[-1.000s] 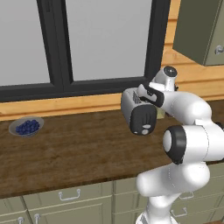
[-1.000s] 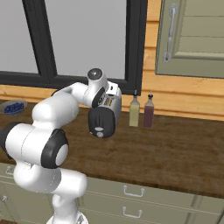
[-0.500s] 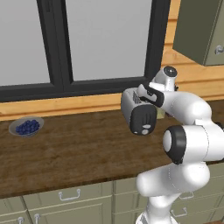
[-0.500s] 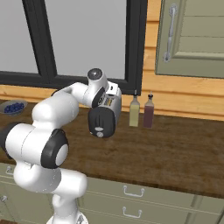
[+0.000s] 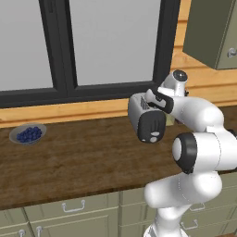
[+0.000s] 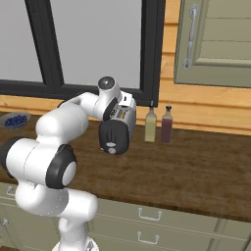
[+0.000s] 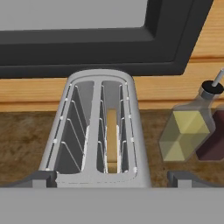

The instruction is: Start the toaster. Once the lever pops up, take the bread to the plate on the dining counter.

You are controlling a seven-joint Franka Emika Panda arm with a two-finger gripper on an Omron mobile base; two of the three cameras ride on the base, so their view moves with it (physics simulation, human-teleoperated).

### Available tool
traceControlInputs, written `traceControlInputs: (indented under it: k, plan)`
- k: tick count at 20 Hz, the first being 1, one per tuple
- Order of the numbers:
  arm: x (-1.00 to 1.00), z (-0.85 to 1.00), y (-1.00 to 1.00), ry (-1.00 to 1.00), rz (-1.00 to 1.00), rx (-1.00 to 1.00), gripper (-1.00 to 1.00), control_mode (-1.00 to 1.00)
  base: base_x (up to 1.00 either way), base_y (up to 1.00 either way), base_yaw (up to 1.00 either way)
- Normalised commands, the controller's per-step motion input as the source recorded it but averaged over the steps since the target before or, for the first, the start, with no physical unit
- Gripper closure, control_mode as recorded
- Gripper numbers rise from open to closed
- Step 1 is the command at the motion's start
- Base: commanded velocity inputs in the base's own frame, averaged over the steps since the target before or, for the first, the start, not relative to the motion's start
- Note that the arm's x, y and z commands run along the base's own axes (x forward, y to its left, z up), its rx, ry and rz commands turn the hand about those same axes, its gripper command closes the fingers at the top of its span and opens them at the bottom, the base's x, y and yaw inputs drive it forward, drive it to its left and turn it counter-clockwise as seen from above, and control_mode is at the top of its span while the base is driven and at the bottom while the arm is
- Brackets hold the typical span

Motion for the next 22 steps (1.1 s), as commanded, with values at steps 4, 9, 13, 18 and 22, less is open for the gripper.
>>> traceControlInputs:
  k: [4, 9, 13, 18, 22]
  plan:
    - [0.0, 0.0, 0.0, 0.0, 0.0, 0.0, -1.0, -1.0, 0.0, 0.0, 0.0]
    - [0.0, 0.0, 0.0, 0.0, 0.0, 0.0, -1.0, -1.0, 0.0, 0.0, 0.0]
    - [0.0, 0.0, 0.0, 0.0, 0.0, 0.0, -1.0, -1.0, 0.0, 0.0, 0.0]
    - [0.0, 0.0, 0.0, 0.0, 0.0, 0.0, -1.0, -1.0, 0.0, 0.0, 0.0]
    - [0.0, 0.0, 0.0, 0.0, 0.0, 0.0, -1.0, -1.0, 0.0, 0.0, 0.0]
